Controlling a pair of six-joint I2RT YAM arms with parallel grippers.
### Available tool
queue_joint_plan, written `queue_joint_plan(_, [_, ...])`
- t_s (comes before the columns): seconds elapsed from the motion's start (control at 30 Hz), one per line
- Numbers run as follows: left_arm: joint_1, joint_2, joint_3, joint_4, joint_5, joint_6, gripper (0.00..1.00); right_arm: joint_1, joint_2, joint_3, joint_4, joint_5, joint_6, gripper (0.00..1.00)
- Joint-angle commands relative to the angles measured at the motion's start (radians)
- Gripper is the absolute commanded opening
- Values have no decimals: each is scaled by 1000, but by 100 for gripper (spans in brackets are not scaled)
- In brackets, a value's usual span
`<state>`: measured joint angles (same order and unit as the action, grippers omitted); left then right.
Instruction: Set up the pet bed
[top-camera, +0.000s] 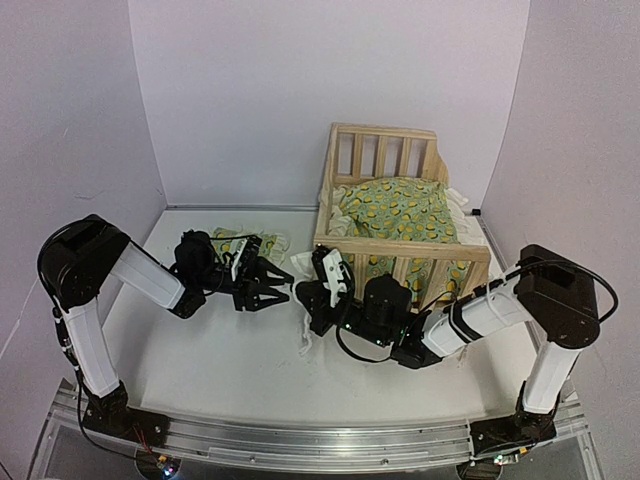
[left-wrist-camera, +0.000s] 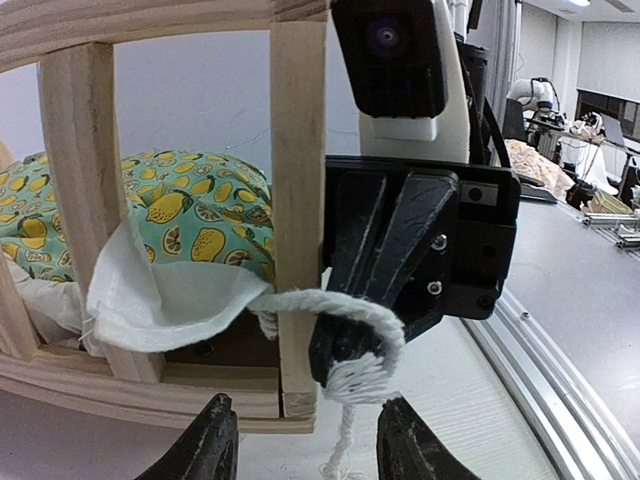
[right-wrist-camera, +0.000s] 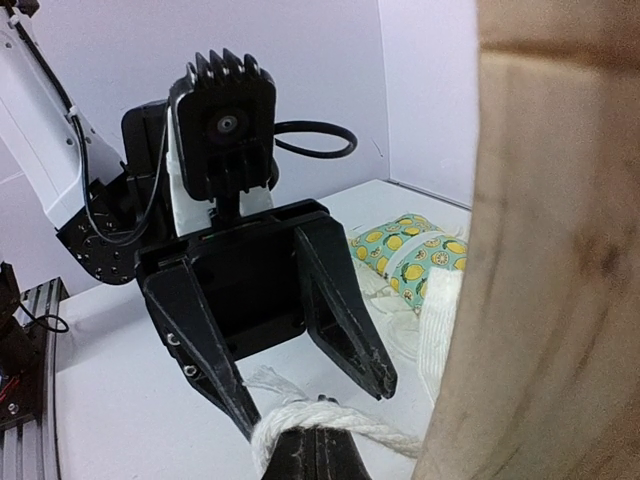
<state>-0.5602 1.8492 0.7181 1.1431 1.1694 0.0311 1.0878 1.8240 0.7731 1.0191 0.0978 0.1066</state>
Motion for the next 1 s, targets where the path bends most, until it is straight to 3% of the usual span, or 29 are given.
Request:
queue_joint_plan(0.0, [-7, -23, 44, 58, 78, -22, 46, -30, -55, 12, 29, 20, 10, 0])
queue_joint_plan(0.27, [-35, -38, 51, 69, 82, -58, 43, -34, -54, 10, 29, 11, 9, 0])
queue_joint_plan(0.47, [-41, -51, 47, 76, 59, -64, 16, -35, -55, 8, 29, 10, 6, 0])
queue_joint_plan(0.77, [-41, -61, 39, 84, 61, -78, 0, -35, -61, 2, 16, 1, 5, 0])
queue_joint_plan(0.97, [-42, -59, 30, 85, 47, -106, 0, -35, -67, 0, -3, -7, 15, 0])
